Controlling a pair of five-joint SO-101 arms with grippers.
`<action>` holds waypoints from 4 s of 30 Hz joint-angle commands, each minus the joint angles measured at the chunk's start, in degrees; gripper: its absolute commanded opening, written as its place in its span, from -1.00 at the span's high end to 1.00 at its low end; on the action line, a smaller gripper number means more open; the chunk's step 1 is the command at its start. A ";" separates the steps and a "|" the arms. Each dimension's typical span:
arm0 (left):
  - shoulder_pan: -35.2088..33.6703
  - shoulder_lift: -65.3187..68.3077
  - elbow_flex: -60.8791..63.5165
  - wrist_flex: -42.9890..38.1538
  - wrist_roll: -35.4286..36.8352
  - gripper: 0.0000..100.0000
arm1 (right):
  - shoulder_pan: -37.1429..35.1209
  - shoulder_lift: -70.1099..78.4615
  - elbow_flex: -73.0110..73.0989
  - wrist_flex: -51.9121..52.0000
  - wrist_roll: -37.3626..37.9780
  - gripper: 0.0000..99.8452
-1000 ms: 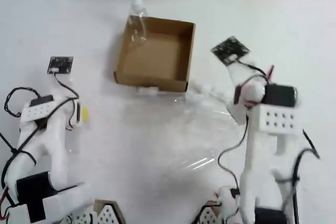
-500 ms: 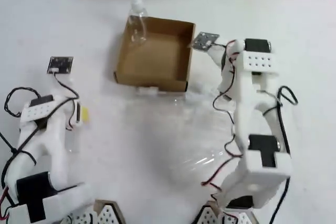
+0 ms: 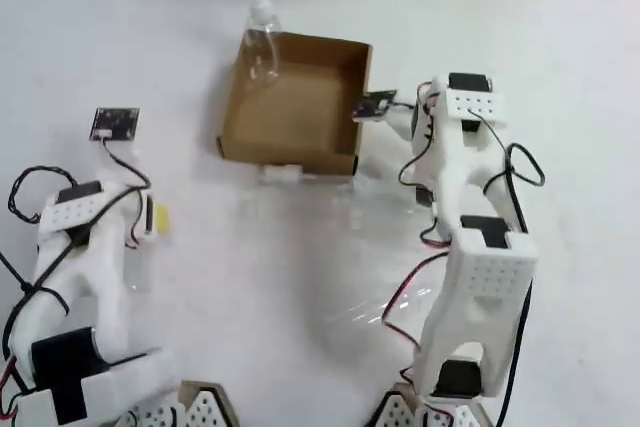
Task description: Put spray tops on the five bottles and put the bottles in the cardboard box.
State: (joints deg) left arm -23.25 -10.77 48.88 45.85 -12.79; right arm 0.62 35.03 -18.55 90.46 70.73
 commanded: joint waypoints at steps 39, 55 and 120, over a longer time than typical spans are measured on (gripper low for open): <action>0.22 -0.31 -3.25 0.44 0.53 0.96 | 25.36 -35.30 -7.82 8.48 -27.52 0.97; 18.51 -48.40 -1.32 7.30 3.08 0.96 | 15.52 -62.64 -6.68 -0.57 -61.45 0.96; 37.14 -93.93 41.93 -13.01 17.05 0.96 | -40.22 -85.32 45.01 -62.11 -70.86 0.97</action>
State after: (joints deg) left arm 13.49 -103.78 91.43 34.51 4.00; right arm -39.12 -48.75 26.90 28.48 -0.92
